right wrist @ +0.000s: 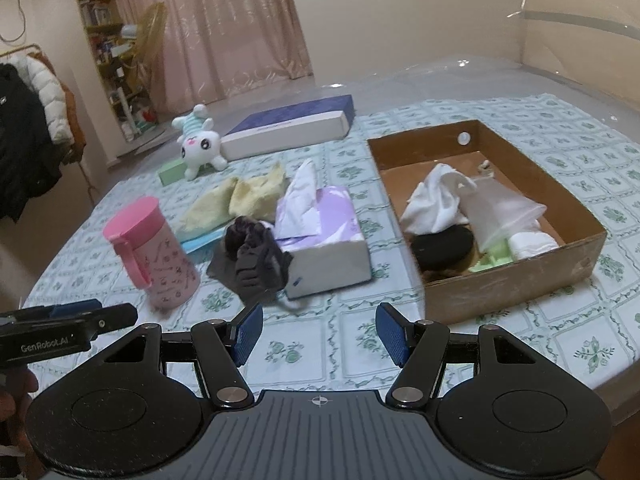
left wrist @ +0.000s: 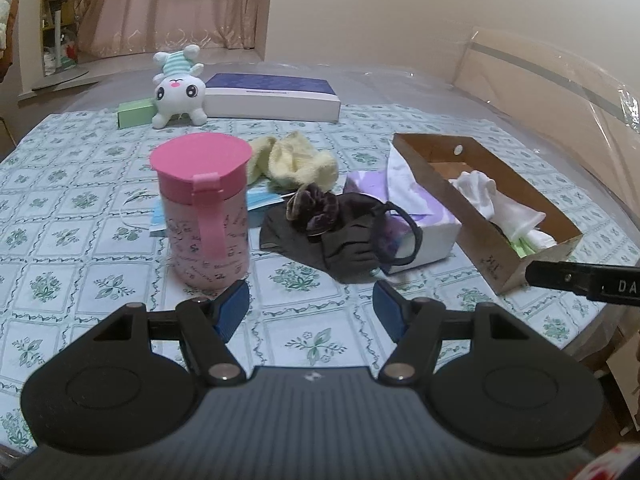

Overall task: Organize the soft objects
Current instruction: 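Withdraw both grippers from the box toward the black face mask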

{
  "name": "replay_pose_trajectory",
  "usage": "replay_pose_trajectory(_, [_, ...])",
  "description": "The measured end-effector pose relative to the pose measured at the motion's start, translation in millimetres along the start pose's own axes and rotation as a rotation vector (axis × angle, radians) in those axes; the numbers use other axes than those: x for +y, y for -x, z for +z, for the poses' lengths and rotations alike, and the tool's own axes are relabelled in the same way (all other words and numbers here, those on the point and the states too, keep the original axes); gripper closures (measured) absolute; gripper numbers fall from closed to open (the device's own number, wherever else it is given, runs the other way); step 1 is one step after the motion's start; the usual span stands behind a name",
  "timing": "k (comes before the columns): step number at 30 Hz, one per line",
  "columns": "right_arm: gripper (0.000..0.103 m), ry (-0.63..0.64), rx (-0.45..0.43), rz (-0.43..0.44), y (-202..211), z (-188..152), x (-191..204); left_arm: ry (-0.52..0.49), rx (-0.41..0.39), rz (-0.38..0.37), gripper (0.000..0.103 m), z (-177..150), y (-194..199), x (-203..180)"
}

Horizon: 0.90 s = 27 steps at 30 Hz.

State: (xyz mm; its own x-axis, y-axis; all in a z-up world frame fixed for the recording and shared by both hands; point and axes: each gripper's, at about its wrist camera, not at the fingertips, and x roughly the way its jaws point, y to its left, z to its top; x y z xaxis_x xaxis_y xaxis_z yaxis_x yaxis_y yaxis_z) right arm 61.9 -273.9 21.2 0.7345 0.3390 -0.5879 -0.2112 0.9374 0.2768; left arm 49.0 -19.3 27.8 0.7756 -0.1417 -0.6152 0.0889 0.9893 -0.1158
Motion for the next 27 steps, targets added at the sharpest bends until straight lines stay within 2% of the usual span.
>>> replay_pose_trajectory(14, [0.04,0.095,0.025,0.03,-29,4,25,0.004,0.002,0.03,0.038,0,-7,17])
replay_pose_trajectory(27, [0.041,0.285,0.07,0.066,-101,8,66,0.012,0.028,0.062,0.038,1,-32,41])
